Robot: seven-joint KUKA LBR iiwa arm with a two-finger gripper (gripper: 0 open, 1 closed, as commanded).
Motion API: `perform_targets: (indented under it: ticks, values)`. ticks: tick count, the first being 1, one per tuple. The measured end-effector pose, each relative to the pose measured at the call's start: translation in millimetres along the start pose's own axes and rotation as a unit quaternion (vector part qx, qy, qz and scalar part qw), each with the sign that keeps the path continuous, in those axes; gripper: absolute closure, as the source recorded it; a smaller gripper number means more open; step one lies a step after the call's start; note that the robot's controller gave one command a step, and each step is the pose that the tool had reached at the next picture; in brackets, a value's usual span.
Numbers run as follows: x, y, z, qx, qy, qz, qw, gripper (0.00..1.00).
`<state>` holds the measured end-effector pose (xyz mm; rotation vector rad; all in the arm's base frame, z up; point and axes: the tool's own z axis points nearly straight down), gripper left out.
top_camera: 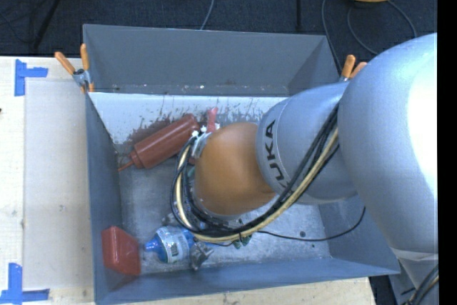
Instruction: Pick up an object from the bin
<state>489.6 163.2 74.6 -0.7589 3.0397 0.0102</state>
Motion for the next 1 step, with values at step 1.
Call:
perform_targets:
  ticks: [1]
  values:
    - [1.3,-0.4,-3.6,0.001,0.0035,0.0,1.0,1.0]
